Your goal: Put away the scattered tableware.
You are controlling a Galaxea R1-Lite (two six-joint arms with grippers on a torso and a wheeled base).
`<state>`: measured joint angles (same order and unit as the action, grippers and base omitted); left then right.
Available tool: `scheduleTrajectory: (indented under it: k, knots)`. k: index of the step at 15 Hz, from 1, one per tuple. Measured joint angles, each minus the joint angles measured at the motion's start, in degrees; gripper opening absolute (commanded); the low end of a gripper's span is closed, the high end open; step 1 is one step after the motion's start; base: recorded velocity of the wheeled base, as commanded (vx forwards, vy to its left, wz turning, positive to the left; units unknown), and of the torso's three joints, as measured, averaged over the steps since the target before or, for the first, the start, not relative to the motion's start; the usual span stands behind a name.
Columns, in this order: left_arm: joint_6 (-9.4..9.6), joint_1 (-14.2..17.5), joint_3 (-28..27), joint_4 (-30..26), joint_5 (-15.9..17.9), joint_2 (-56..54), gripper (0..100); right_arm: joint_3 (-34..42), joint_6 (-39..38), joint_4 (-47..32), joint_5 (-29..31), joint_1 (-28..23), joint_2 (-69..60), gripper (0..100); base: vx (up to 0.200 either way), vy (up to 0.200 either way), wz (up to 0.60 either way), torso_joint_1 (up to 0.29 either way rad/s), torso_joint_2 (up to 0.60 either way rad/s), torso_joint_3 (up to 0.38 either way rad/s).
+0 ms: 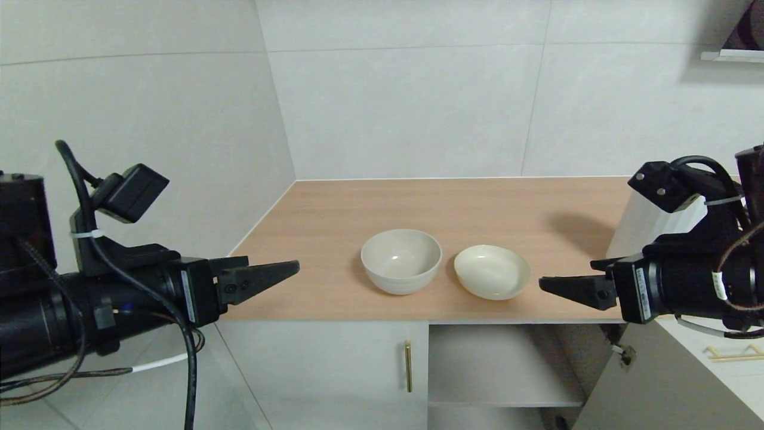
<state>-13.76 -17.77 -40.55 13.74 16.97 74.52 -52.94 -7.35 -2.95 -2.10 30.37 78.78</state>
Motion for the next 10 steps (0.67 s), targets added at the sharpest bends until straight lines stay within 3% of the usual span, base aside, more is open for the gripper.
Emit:
scheduleTrajectory:
  k: [2, 4, 6, 7, 10]
  knots:
    - [-0.02, -0.17, -6.78, -10.48, 0.02, 0.84, 100, -3.19, -0.12, 0.06, 0.77, -0.52, 2.4, 100, 0.0, 0.0, 0.0, 0.0, 0.0, 0.0]
    - [-0.05, -0.24, -14.91, -24.44, 0.22, 2.24, 100, -7.69, -1.67, -0.82, 2.5, -1.6, 7.03, 100, 0.0, 0.0, 0.0, 0.0, 0.0, 0.0]
    - [-0.99, -0.38, -20.81, -30.95, 0.6, 5.33, 100, -12.08, -6.02, -2.33, 3.62, -2.43, 12.29, 100, 0.0, 0.0, 0.0, 0.0, 0.0, 0.0]
    - [-3.36, -0.72, -22.82, -31.94, 0.6, 7.39, 100, -13.7, -7.69, -2.62, 4.17, -2.72, 14.32, 100, 0.0, 0.0, 0.0, 0.0, 0.0, 0.0]
    - [-15.35, -3.25, -29.05, -32.26, -0.09, 14.48, 100, -16.29, -11.78, -2.68, 7.84, -3.13, 18.32, 100, 0.0, 0.0, 0.0, 0.0, 0.0, 0.0]
